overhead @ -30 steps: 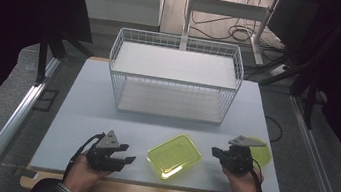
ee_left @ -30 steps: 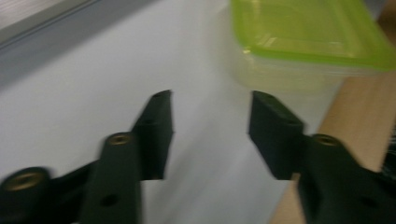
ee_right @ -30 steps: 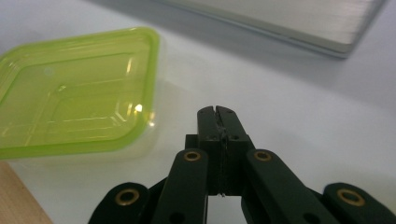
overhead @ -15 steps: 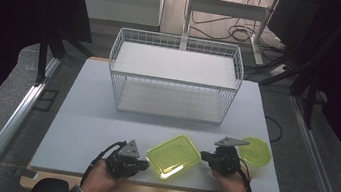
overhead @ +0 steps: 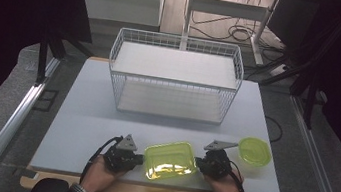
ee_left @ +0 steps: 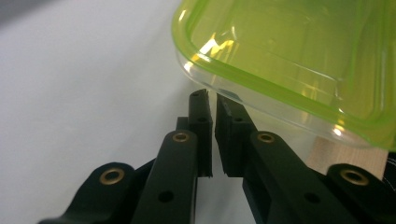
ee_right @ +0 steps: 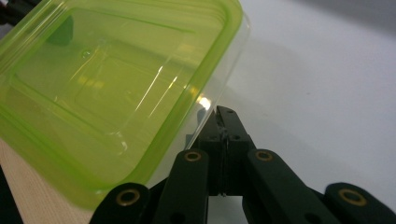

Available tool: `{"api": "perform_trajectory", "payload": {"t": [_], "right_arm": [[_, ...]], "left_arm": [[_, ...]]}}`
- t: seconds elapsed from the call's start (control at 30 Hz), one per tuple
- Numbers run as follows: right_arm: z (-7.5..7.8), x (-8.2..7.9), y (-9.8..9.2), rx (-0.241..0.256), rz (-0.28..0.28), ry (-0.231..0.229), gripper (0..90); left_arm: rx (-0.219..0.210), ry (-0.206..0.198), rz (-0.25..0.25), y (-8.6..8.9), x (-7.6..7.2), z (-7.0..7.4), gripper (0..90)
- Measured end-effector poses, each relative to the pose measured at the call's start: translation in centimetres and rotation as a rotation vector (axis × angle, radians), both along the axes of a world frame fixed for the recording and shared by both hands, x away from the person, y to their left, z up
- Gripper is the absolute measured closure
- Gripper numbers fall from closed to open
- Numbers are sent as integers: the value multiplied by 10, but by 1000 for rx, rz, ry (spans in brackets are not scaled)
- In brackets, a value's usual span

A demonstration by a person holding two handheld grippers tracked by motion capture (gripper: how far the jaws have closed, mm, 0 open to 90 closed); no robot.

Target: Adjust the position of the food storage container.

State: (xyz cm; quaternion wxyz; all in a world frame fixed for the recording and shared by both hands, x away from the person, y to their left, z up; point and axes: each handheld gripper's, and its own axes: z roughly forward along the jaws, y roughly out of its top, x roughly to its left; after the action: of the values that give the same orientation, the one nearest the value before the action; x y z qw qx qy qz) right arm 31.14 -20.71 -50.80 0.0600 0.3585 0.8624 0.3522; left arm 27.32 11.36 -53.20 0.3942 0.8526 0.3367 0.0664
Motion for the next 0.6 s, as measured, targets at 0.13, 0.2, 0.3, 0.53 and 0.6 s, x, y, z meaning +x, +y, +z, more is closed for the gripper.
{"api": "perform_trajectory", "payload": {"t": [0.13,0.2,0.3,0.53,0.6], "right_arm": [[-2,0,4,-14,8,3,884],[-2,0,3,-20,7,-2,877],[1,1,-4,-16,-31,-25,842],[7,-2,-16,11,-54,-64,698],[9,-3,-20,27,-78,-78,623]], "left_arm": [[-2,-2,8,2,0,0,843],[3,0,8,4,0,1,820],[40,-12,19,7,-3,1,765],[105,-71,40,18,-8,0,349],[94,-77,57,23,-8,1,286]]}}
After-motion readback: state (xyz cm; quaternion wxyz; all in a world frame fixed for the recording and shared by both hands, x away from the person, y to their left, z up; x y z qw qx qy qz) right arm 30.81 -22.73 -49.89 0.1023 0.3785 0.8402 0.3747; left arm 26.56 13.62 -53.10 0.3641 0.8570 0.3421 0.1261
